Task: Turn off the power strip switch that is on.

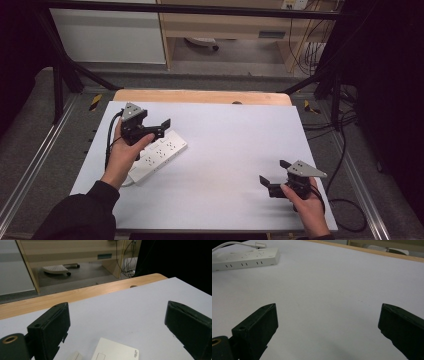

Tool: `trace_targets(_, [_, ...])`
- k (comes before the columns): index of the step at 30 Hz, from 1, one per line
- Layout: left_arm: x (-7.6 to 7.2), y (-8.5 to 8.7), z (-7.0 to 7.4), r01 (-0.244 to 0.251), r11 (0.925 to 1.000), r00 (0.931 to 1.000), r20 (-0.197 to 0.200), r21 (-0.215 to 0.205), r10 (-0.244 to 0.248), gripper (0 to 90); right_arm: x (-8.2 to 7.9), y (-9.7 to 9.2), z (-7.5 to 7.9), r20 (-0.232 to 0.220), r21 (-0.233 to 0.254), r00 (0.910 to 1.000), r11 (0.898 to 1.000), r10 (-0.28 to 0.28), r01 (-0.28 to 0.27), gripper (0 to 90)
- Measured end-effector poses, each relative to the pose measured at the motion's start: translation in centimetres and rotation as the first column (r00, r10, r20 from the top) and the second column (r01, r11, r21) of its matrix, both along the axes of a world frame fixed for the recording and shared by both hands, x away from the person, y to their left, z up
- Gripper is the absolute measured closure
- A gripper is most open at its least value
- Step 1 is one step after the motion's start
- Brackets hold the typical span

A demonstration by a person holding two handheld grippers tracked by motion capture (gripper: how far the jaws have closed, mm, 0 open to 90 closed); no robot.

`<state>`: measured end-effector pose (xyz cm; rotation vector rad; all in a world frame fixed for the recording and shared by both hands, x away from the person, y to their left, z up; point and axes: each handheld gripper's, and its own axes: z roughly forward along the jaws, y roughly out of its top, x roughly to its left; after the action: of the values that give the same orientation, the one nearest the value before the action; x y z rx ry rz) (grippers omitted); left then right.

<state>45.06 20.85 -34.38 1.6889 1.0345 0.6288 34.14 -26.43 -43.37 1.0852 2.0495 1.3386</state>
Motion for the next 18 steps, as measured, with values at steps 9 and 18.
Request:
trace_targets(9, [0.77,0.01,-0.44,-0.007,0.9999,0.9997,-0.021,-0.008,0.006,6.6,0.11,0.17,-0.08,-0.009,-0.008,1.0000,1.000,0.004,-0.004,3.1])
trace_targets(18, [1.10,0.48,-0.65,-0.025,0.9997,0.9992,-0.031,-0.005,0.024,9.6,0.10,0.12,-0.11,-0.014,-0.008,0.9999,1.000,0.000,0.000,3.1])
